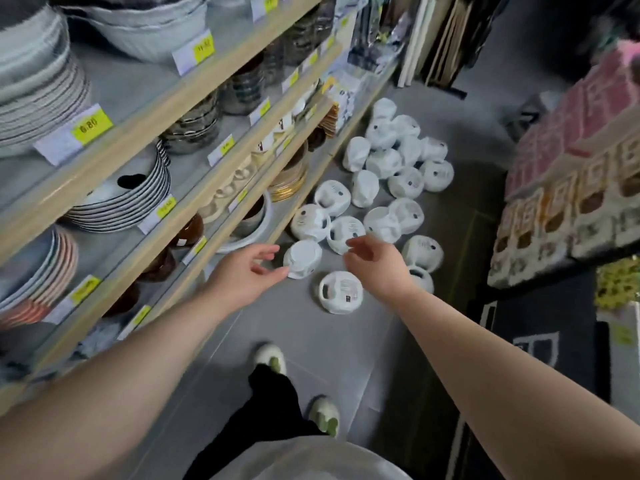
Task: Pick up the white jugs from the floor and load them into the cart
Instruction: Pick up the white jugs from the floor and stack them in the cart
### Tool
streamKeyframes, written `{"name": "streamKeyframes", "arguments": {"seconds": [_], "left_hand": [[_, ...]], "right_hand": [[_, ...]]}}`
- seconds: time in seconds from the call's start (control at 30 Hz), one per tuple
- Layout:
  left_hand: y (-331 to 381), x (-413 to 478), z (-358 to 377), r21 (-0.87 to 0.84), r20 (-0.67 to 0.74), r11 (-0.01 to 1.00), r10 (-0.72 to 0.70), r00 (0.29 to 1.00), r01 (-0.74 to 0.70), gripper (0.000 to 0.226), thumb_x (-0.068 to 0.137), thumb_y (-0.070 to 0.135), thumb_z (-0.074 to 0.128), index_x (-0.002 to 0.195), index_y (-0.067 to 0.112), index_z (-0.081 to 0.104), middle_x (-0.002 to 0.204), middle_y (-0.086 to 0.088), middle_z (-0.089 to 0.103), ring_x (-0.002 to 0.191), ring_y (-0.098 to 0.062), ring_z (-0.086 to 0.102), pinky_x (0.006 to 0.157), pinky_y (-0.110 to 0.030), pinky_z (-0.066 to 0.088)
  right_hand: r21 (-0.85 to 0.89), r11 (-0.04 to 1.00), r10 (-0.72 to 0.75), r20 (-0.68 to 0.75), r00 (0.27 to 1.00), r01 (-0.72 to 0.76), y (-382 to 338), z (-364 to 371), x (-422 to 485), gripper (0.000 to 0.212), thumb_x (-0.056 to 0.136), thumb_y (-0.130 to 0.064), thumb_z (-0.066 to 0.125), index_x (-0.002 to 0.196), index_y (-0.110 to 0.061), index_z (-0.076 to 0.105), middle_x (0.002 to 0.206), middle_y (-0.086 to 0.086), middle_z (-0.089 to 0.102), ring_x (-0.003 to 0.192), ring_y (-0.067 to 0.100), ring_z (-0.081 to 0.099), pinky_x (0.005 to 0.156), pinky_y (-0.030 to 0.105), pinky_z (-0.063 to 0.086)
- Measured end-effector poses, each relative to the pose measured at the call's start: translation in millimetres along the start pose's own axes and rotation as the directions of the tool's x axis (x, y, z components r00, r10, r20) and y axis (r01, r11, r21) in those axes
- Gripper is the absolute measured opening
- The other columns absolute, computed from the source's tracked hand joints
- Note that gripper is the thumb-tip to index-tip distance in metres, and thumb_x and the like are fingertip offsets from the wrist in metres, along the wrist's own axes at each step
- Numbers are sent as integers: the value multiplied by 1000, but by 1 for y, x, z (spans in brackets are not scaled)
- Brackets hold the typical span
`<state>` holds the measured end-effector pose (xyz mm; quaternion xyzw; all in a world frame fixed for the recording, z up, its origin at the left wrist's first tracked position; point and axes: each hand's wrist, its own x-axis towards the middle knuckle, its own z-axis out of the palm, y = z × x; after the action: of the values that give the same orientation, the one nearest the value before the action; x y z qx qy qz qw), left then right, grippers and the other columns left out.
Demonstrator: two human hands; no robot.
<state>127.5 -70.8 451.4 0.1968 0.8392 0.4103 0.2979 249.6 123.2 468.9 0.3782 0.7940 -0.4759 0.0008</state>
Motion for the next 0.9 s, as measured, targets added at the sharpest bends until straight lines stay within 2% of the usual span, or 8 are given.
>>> {"name": "streamKeyframes", "arguments": {"seconds": [0.1, 0.17, 0.37, 0.43, 0.5, 0.7, 0.8, 0.9], "left_hand": [[-2, 58, -3, -6, 11, 1000, -20, 1000, 20, 47, 82, 31, 75, 126, 25, 60, 118, 6, 62, 95, -11, 61, 82, -26, 46], [-2, 98, -3, -8, 28, 1000, -27, 999, 27, 47, 82, 31, 75, 126, 24, 60, 119, 5, 62, 97, -12, 62, 82, -25, 46], [-19, 196, 18, -7, 84, 994, -112, 990, 113, 47, 81, 33, 77, 124, 29, 59, 116, 9, 62, 96, -12, 62, 80, -25, 47], [-39, 223, 34, 10, 97, 987, -159, 983, 158, 46, 80, 34, 77, 122, 30, 59, 115, 10, 62, 93, -9, 61, 75, -23, 46], [-65, 250, 55, 23, 112, 979, -205, 972, 203, 47, 80, 33, 77, 123, 30, 59, 114, 12, 61, 91, -7, 61, 73, -24, 47], [-184, 337, 141, 34, 118, 963, -268, 956, 266, 57, 77, 24, 80, 129, 21, 56, 115, 1, 60, 88, -12, 59, 83, -34, 53], [-250, 378, 188, 80, 121, 958, -283, 951, 275, 69, 77, 24, 80, 138, 22, 47, 119, -1, 57, 97, -16, 57, 89, -33, 49], [-314, 412, 228, 95, 122, 957, -284, 951, 274, 87, 74, 30, 82, 146, 30, 34, 136, 2, 49, 119, -18, 49, 100, -36, 42]], "right_hand": [[-5, 1000, 16, 22, 1000, -16, -5, 3, 58, 31, 90, -26, 60, 120, -20, 61, 102, -8, 66, 92, 14, 65, 84, 30, 54], [-18, 1000, 25, 16, 1000, -25, -6, 7, 97, 32, 90, -26, 60, 121, -19, 61, 98, -9, 64, 86, 13, 63, 78, 26, 52], [-150, 988, 42, 137, 990, -22, 11, 28, 206, 41, 90, -31, 63, 128, -19, 56, 113, -6, 60, 96, 9, 53, 83, 20, 37], [-185, 982, 67, 169, 983, -36, 31, 42, 240, 42, 90, -32, 63, 129, -18, 56, 111, -7, 58, 95, 8, 51, 83, 19, 35], [-186, 980, 111, 204, 973, -72, 63, 61, 271, 40, 89, -31, 63, 127, -19, 57, 112, -6, 58, 95, 9, 53, 82, 19, 37], [-179, 974, 190, 316, 929, -138, 194, 144, 366, 39, 88, -25, 66, 126, -19, 58, 122, 0, 61, 103, 13, 57, 86, 24, 44], [-165, 980, 163, 355, 921, -110, 254, 186, 414, 48, 89, -28, 66, 135, -25, 52, 136, -2, 55, 117, 14, 52, 92, 21, 38], [-180, 984, 78, 398, 914, -5, 305, 231, 459, 62, 90, -34, 66, 146, -29, 40, 152, -3, 39, 138, 16, 38, 104, 21, 28]]}}
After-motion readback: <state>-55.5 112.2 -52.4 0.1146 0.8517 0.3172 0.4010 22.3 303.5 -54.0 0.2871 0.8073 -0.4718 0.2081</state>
